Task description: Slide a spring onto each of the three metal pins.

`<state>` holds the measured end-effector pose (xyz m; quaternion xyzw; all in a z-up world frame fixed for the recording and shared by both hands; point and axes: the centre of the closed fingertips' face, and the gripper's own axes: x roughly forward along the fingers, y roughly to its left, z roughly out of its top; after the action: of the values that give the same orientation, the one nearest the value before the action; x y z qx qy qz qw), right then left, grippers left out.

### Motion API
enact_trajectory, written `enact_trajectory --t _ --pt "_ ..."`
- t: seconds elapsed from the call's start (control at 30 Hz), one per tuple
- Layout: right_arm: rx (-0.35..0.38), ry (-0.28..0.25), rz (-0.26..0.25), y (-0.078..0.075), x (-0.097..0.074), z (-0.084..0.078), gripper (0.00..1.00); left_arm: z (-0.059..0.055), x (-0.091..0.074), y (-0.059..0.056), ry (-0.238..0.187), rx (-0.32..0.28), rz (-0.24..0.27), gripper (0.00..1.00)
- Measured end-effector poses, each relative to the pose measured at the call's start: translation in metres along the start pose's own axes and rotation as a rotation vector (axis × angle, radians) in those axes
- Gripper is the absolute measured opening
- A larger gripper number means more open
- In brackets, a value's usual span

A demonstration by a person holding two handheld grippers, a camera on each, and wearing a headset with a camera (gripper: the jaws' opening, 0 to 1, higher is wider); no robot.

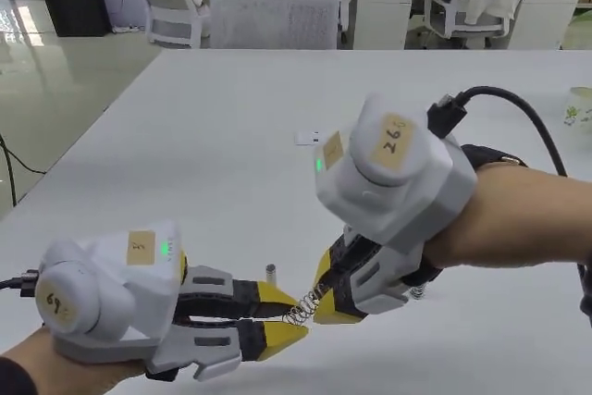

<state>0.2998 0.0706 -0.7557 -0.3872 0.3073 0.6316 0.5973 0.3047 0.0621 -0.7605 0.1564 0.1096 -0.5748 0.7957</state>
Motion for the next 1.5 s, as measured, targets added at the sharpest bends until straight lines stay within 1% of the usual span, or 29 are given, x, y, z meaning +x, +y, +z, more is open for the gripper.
enact_trajectory --t 0.5,0.97,1.1,1.27,1.5 --pt "-0.025 -0.008 0.017 0.007 0.000 0.013 0.08 0.000 0.002 -0.003 0.000 -0.009 -0.014 0.03" --pt "-0.028 0.001 0.017 0.006 0.002 0.015 0.08 -0.001 0.003 -0.002 -0.001 -0.017 -0.010 0.03" --pt "-0.028 0.003 0.014 0.004 0.002 0.015 0.08 -0.002 0.003 -0.003 0.004 -0.023 -0.014 0.07" --pt "-0.026 0.007 0.008 0.003 0.001 0.013 0.08 -0.004 0.002 -0.003 0.006 -0.034 -0.013 0.09" --pt "-0.013 0.019 -0.007 -0.003 -0.003 0.006 0.08 -0.006 -0.002 -0.001 0.008 -0.054 0.001 0.15"
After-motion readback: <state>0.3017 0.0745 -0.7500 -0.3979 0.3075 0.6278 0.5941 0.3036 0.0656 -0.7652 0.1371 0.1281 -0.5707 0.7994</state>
